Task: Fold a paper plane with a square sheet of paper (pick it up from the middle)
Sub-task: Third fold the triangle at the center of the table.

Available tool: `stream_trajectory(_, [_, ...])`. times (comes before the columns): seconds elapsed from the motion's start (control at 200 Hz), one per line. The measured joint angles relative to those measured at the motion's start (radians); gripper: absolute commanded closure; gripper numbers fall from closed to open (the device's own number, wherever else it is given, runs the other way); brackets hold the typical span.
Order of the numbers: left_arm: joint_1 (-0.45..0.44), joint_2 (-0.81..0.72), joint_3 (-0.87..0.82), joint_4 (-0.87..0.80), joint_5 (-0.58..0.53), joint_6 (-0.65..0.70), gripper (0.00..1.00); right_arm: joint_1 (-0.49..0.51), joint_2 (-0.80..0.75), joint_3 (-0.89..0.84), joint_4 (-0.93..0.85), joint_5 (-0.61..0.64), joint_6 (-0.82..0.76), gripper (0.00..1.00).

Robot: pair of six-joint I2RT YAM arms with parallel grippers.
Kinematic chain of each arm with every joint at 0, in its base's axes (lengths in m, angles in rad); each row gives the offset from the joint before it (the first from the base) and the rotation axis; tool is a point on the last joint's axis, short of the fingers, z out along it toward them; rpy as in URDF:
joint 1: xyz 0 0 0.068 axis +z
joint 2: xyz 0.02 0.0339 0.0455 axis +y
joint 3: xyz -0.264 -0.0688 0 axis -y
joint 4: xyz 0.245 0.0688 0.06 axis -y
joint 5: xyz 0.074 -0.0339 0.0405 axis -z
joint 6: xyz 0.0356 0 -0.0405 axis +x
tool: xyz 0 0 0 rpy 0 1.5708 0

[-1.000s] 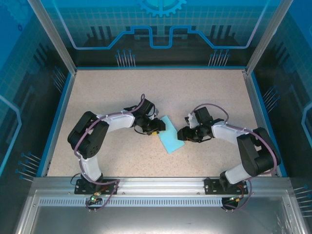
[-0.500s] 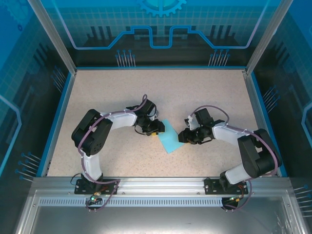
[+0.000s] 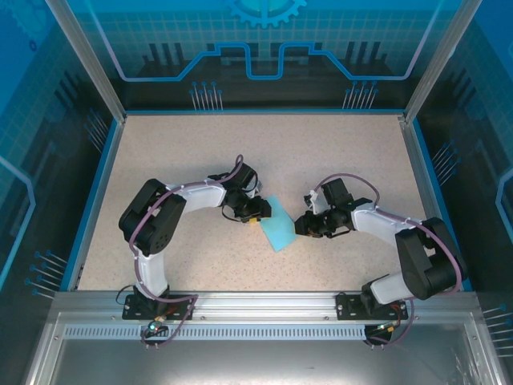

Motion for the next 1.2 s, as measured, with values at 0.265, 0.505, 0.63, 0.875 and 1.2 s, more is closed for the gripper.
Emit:
stream_trajectory(0.265, [0.000, 0.003, 0.005, -0.005, 0.000, 0.001, 0.57, 0.023, 0.003, 0.016, -0.005, -0.003, 0.011, 0.89])
stream_trajectory(0.505, [0.000, 0.003, 0.005, -0.005, 0.000, 0.012, 0.57, 0.076, 0.029, 0.065, 0.000, -0.004, 0.035, 0.90])
stream_trajectory(0.63, [0.000, 0.003, 0.005, -0.005, 0.001, 0.017, 0.57, 0.095, 0.052, 0.077, 0.023, -0.003, 0.055, 0.90])
stream_trajectory(0.875, [0.000, 0.003, 0.005, -0.005, 0.001, 0.019, 0.57, 0.129, 0.115, 0.085, 0.083, -0.004, 0.102, 0.88])
stream_trajectory(1.2, [0.000, 0.003, 0.004, -0.002, 0.008, 0.018, 0.57, 0.151, 0.186, 0.108, 0.159, -0.003, 0.150, 0.88])
